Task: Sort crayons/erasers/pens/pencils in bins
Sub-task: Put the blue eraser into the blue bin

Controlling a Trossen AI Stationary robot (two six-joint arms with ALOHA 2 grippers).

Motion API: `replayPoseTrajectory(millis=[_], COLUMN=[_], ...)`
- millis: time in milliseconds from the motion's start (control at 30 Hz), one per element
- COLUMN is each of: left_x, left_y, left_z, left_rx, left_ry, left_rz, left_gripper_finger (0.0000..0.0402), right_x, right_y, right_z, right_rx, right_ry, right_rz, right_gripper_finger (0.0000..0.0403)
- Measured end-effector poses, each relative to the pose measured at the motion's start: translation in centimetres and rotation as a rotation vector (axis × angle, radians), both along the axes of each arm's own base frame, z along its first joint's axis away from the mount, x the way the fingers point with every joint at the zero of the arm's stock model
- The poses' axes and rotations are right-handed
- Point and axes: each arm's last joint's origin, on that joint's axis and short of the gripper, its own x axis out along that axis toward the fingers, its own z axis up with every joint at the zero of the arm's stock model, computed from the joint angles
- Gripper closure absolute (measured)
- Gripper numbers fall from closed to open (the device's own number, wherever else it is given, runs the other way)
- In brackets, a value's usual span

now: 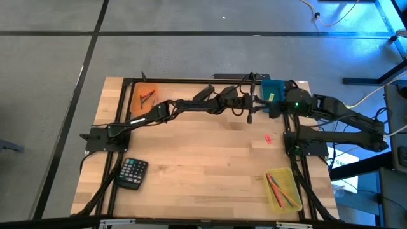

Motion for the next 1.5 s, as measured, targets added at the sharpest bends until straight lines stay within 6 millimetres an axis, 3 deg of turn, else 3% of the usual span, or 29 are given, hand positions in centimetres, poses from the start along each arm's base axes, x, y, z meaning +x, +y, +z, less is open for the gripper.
replayPoseTrajectory(millis=[400, 500, 733, 967, 1200, 1300, 1500], left_x=[0.0, 0.0, 0.0, -0.2, -1.1, -1.8, -3.0], left_y=[0.0, 0.0, 0.0, 0.8, 3.6, 4.9, 6.2], left_z=[0.1, 0.1, 0.1, 0.0, 0.7, 1.6, 2.9], left_rx=[0.002, 0.002, 0.017, -0.091, -0.274, -0.299, -0.340], left_ry=[-0.005, -0.006, -0.006, 0.015, 0.179, 0.265, 0.381], left_rz=[0.001, 0.001, 0.037, 0.046, 0.050, 0.080, 0.110], left_gripper_finger=[0.0351, 0.0351, 0.0348, 0.0292, 0.0234, 0.0228, 0.0230], right_x=[-0.1, -0.1, -0.1, -0.2, 0.1, 0.9, 2.2], right_y=[-0.1, -0.1, -0.1, -0.4, -1.6, -2.7, -5.4], right_z=[-0.8, -0.8, -0.8, -0.7, -1.1, -2.5, -7.2], right_rx=[0.000, 0.004, 0.005, -0.091, -0.171, -0.148, -0.060], right_ry=[0.036, 0.034, 0.033, 0.078, 0.194, 0.293, 0.493], right_rz=[-0.042, -0.039, -0.035, -0.078, -0.197, -0.235, -0.248], right_gripper_finger=[0.0240, 0.0268, 0.0377, 0.0372, 0.0386, 0.0382, 0.0378])
